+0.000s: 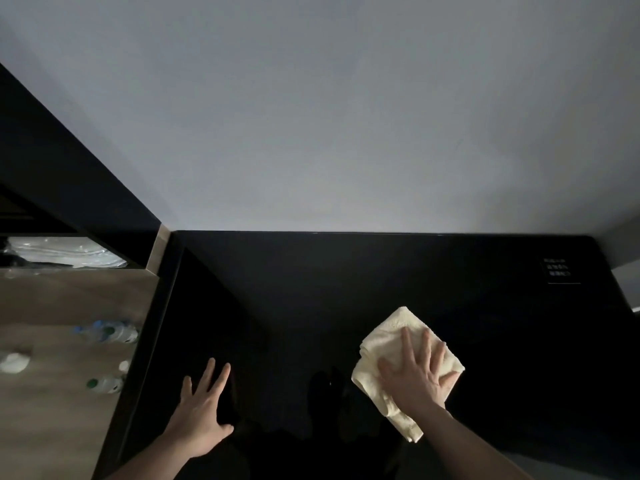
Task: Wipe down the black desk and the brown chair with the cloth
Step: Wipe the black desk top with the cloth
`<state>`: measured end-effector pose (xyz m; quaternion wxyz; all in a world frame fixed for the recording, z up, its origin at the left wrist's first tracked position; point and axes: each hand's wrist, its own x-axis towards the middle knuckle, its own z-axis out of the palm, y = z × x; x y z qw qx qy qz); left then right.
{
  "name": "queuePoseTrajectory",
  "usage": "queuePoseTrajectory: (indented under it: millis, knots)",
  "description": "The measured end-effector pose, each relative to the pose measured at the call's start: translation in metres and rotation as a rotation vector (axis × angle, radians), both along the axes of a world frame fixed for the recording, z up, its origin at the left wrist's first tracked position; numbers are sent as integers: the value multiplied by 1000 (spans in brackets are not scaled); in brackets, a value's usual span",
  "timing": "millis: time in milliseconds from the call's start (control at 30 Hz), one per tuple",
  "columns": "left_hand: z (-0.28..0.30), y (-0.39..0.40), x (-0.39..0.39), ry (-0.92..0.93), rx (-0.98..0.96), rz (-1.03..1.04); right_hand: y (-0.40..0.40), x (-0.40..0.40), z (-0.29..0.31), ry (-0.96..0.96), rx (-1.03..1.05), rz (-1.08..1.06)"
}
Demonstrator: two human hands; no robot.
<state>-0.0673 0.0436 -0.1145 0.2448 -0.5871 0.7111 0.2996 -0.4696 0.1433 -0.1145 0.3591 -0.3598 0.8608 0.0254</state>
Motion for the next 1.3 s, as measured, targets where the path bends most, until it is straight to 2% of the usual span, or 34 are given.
queuePoseTrajectory:
  millis: [133, 267, 500, 700, 900, 967, 1100, 1200, 1300]
  knots:
    - [-2, -2, 2, 33, 10, 0, -9, 14, -12, -13, -49, -84]
    - [-8, -10, 18, 66, -1, -83, -25, 41, -16, 12, -58, -131]
    - [-5, -36, 61, 148, -19, -205, -66, 123, -21, 18, -60, -139]
    - [2, -60, 125, 229, -109, -113, -118, 234, -16, -36, -77, 28]
    - [11, -73, 170, 250, -184, -22, -161, 331, 1, -237, -100, 342]
    - [12, -75, 177, 258, -189, -10, -165, 334, 5, -308, -130, 360]
    - [19, -79, 154, 289, -206, -75, -148, 292, 23, -387, -258, 234]
    - [21, -83, 106, 355, -255, -179, -120, 249, 30, -205, -271, 221]
    - [21, -88, 49, 362, -227, -251, -89, 208, 29, -63, -174, 173]
